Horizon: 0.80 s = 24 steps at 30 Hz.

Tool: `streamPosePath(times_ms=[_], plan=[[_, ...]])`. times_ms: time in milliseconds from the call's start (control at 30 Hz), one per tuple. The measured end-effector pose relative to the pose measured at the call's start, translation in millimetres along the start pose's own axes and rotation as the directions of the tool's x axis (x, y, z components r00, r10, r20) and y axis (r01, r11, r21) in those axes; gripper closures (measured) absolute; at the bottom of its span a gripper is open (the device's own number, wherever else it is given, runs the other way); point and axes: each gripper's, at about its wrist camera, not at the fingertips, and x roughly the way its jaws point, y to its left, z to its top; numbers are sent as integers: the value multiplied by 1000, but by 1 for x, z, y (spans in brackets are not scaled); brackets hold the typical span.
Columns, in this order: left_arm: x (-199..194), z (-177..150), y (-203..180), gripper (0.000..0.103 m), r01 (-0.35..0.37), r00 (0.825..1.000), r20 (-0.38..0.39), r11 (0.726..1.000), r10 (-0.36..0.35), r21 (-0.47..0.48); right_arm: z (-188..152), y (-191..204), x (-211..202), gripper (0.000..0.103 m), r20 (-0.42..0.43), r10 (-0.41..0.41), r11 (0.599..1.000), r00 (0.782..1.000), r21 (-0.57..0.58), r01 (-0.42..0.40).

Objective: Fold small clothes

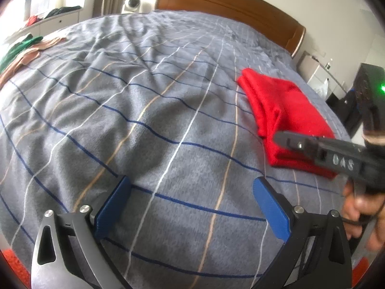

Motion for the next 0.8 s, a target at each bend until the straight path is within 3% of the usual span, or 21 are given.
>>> streamPosePath(times_ms=[167, 333, 433, 600, 800], plan=[[-1, -1, -1, 1, 2, 1000, -2, 1000, -2, -5, -8, -2, -40, 86, 71, 42, 999, 997, 3, -42], [-1, -1, 0, 1, 3, 1000, -3, 1000, -3, -8, -13, -51, -100, 86, 169, -41, 994, 985, 108, 23], [-1, -2, -1, 1, -10, 1000, -2, 1000, 10, 5, -28, -90, -107, 86, 142, -113, 977, 983, 198, 84], [1, -6, -7, 1, -44, 999, 0, 998, 44, 48, -72, -113, -72, 86, 10, -75, 962, 997, 264, 69], [2, -12, -16, 1, -100, 995, 9, 989, 100, 108, -111, -118, -82, 83, 45, -60, 941, 997, 336, 41]])
